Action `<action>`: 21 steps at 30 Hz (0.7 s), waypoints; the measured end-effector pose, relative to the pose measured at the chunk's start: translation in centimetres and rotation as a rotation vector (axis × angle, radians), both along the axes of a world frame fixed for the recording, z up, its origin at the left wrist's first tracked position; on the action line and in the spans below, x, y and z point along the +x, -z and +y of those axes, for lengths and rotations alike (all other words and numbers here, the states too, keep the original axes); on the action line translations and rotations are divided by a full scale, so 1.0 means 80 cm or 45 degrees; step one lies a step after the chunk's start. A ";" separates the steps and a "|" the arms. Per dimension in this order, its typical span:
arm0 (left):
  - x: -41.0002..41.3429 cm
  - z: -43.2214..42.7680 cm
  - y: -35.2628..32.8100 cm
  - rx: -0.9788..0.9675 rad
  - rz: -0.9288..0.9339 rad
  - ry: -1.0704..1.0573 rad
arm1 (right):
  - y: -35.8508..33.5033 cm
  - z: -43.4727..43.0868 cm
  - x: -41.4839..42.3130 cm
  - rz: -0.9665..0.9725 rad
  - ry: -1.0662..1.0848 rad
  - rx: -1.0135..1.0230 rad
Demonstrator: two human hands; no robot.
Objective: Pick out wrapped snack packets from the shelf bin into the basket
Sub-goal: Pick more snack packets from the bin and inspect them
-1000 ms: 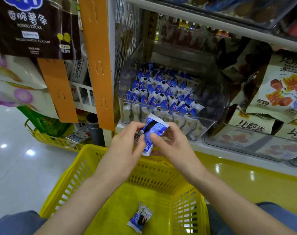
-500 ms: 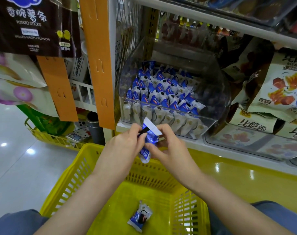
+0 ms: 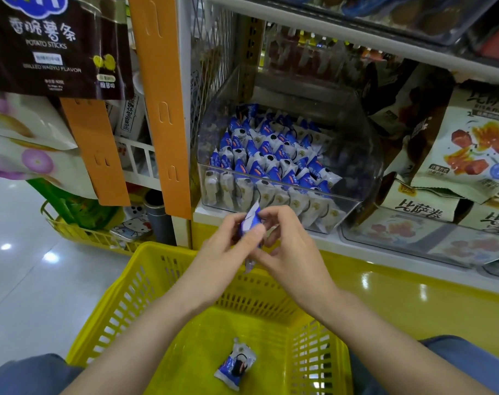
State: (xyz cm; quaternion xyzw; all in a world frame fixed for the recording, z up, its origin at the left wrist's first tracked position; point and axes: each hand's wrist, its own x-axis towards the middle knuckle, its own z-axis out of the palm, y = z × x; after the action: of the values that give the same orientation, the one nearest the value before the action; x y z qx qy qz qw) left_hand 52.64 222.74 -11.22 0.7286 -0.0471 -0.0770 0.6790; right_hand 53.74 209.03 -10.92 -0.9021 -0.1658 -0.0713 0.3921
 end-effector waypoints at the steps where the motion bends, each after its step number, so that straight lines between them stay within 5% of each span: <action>1: 0.000 -0.002 0.001 0.009 -0.008 0.007 | 0.000 0.001 -0.001 0.015 -0.034 -0.001; 12: 0.010 0.007 -0.001 -0.060 -0.029 -0.016 | -0.022 -0.007 0.019 0.218 -0.031 0.370; 18: 0.011 0.008 -0.004 -0.213 0.146 -0.085 | -0.023 -0.006 0.010 -0.152 -0.099 0.185; 21: 0.011 0.009 -0.006 -0.284 0.175 -0.178 | -0.024 -0.002 0.005 0.003 -0.104 0.312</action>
State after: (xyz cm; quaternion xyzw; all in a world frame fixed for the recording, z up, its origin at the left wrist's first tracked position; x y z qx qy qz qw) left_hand 53.51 223.43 -10.72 0.6431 0.0420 -0.0733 0.7611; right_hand 54.15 208.89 -9.00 -0.8400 -0.1921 -0.0740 0.5019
